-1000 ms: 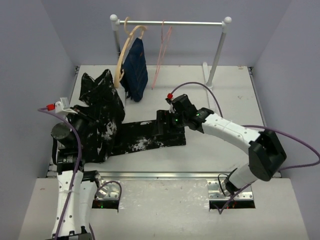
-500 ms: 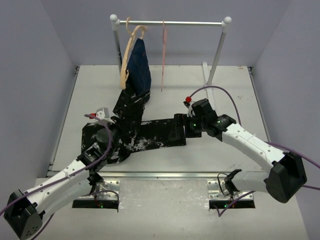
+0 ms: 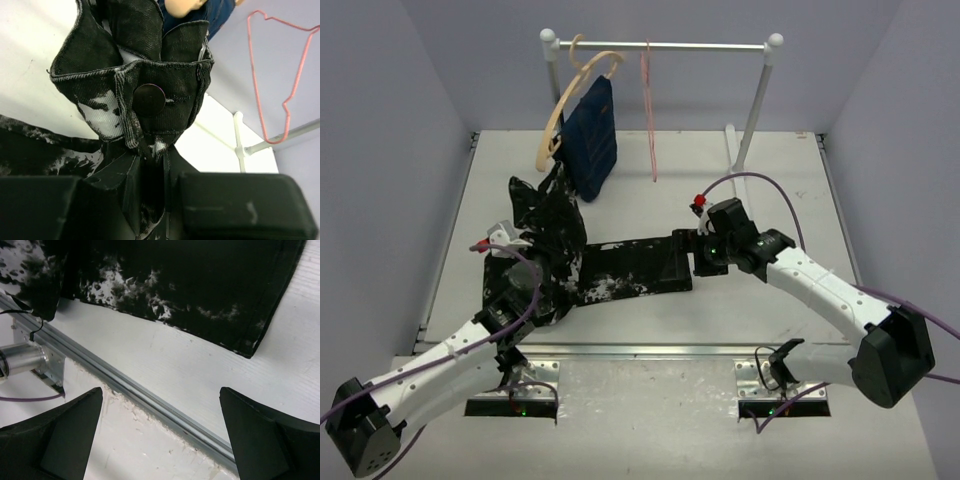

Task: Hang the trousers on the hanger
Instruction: Fold the trousers at the center of the board.

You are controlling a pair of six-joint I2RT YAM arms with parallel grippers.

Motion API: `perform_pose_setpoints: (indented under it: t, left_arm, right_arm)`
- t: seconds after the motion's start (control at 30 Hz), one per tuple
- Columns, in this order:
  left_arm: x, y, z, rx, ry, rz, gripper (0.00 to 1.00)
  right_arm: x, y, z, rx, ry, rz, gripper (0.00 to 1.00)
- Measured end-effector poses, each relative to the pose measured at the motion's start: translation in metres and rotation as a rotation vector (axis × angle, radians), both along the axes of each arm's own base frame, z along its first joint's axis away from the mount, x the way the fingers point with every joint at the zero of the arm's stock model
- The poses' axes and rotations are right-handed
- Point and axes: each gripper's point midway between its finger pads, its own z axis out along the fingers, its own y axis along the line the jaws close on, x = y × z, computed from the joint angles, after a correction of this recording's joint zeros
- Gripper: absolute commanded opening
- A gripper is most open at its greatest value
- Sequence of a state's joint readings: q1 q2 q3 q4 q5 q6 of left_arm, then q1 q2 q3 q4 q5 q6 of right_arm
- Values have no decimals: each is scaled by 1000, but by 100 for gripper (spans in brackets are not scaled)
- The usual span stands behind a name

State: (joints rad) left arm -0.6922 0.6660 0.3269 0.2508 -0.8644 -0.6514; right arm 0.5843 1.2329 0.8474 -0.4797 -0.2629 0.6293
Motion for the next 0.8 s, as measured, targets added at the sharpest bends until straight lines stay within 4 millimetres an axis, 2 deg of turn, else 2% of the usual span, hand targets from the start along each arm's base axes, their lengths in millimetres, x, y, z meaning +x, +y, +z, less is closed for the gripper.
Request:
perform_pose_setpoints:
  t: [0.2, 0.33, 0.37, 0.43, 0.47, 0.63, 0.8]
  left_arm:
    - [-3, -23, -23, 20, 55, 32, 0]
    - [-2, -41, -24, 45, 67, 72, 0]
    - [1, -47, -25, 51, 74, 79, 11]
    - [8, -60, -28, 60, 89, 81, 43]
    - [10, -67, -32, 65, 98, 73, 56]
    - [12, -103, -53, 72, 147, -42, 97]
    - [5, -148, -58, 59, 180, -272, 100]
  right_arm:
    - [8, -13, -2, -14, 7, -41, 99]
    - [10, -20, -4, -26, 11, -50, 99]
    - [11, -21, -5, -28, 10, -52, 99]
    - [13, -23, -5, -28, 10, -54, 99]
    - [13, -24, -6, -27, 12, -53, 99]
    - [23, -36, -12, -14, 42, -70, 99]
    - [39, -60, -29, -4, 102, -134, 99]
